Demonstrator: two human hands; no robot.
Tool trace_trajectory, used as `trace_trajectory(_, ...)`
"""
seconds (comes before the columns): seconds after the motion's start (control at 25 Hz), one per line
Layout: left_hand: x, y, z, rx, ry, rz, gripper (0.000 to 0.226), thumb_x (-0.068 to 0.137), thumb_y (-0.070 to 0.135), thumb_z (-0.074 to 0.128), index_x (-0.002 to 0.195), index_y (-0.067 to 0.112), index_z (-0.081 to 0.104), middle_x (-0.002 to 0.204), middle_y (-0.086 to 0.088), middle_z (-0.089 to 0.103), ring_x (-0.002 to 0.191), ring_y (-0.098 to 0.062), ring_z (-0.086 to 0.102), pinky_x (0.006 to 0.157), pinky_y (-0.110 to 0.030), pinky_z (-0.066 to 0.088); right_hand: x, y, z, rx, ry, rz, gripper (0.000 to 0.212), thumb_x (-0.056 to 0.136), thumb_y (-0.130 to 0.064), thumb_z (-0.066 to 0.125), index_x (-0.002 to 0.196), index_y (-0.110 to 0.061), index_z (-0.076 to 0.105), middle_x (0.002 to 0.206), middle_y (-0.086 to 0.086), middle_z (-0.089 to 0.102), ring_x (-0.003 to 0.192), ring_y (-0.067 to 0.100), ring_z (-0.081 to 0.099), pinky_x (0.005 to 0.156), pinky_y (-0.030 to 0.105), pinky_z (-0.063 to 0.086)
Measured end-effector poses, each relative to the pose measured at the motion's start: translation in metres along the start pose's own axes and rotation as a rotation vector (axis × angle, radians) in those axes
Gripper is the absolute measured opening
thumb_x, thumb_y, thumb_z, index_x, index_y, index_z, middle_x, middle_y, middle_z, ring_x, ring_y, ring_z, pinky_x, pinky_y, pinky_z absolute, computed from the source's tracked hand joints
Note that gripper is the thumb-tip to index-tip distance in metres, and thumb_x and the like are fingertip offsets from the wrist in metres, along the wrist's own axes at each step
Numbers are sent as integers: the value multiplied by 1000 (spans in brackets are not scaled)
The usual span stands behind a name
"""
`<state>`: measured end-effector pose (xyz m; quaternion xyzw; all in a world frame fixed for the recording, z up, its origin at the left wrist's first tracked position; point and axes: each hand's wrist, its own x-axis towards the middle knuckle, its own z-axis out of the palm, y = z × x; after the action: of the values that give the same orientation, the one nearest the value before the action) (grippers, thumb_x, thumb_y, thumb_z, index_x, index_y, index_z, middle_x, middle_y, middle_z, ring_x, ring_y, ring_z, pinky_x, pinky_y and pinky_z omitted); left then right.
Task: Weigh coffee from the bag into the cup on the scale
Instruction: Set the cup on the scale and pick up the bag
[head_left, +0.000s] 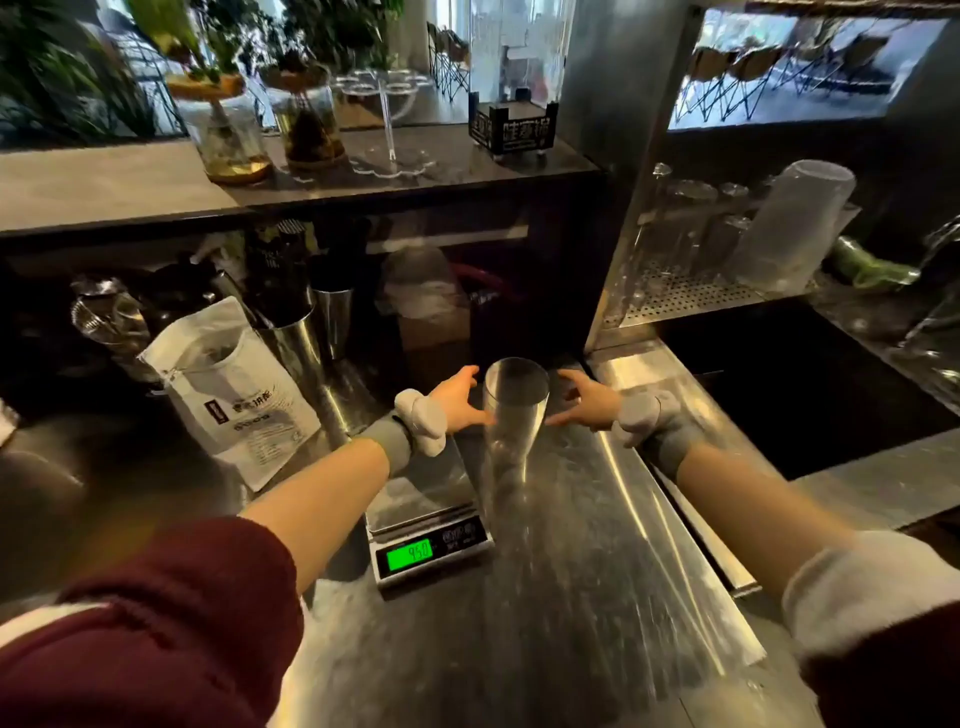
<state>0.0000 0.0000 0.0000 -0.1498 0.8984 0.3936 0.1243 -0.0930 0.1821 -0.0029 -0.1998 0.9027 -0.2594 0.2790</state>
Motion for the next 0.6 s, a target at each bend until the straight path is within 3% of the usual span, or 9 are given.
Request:
trace_trajectory(0.08,3,2,4,17,22,27,82,81,21,69,144,7,19,147,-14,38,135,-30,38,109,-37,35,2,1,6,110,14,-42,89,79,-16,74,149,-9,19,150,13,36,138,27,38,104,28,44)
trace_trajectory(0.12,6,1,8,10,32,27,78,80,22,69,142,7,23,144,-14,42,133,-30,40,108,-38,36,3,3,11,123,18,-44,88,78,-16,76,148,-8,22,148,13,39,137,26,39,110,34,39)
trace_trajectory(0.36,11,-1,14,-61,156,44,61,79,20,70,131,7,40,129,-15,57,120,-29,53,101,-42,46,10,0,23,203,148,-66,74,74,-19,79,134,-3,40,133,14,54,123,26,53,103,39,46)
trace_trajectory(0.6,-13,-6,-15,-61,243,68,63,78,24,71,132,8,42,126,-13,60,117,-26,56,101,-42,47,-1,-30,24,242,169,-181,71,75,-20,78,135,-6,42,131,10,56,119,23,56,90,24,46)
